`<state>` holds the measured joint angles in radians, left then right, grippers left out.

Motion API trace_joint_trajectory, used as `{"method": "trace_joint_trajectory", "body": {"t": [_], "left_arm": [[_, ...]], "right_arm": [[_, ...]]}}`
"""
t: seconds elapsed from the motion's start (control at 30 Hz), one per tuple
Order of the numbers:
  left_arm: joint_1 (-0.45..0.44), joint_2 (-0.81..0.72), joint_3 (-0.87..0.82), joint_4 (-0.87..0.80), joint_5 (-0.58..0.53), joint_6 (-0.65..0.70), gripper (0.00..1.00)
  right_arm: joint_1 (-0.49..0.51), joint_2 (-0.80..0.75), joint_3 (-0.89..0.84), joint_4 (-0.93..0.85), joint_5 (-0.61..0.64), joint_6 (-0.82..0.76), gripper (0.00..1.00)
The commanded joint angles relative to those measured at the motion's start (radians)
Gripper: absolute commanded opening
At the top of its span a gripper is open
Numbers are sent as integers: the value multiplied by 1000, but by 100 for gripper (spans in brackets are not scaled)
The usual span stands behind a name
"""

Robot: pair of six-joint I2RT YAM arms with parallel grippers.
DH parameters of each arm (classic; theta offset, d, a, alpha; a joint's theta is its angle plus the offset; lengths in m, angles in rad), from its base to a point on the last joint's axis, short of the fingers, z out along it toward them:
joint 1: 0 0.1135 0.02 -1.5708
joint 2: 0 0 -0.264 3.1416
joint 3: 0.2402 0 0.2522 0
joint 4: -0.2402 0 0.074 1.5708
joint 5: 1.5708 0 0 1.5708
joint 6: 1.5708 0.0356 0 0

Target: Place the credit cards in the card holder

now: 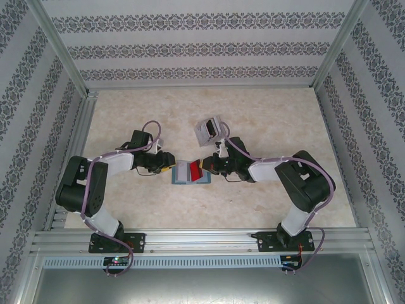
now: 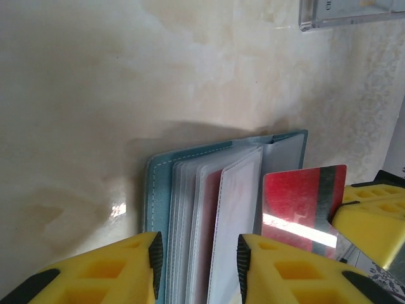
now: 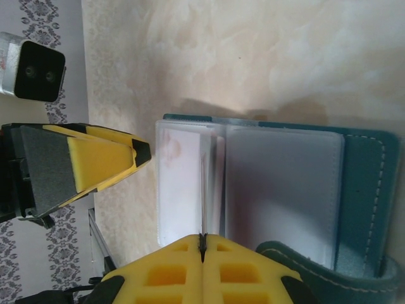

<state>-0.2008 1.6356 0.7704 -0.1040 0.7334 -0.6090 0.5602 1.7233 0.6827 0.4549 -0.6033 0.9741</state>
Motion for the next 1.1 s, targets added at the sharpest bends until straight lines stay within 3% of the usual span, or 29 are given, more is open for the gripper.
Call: {"method": "trace_joint_trajectory", "body": {"t": [0.0,1.07], "left_arm": [[11,4,-5,9,20,8,38],[10,72,-49,76,42,-19,31]], "right_arm": [[-2,9,-9,33,18,0,0],[19,86,17,62,38,20,0]]}}
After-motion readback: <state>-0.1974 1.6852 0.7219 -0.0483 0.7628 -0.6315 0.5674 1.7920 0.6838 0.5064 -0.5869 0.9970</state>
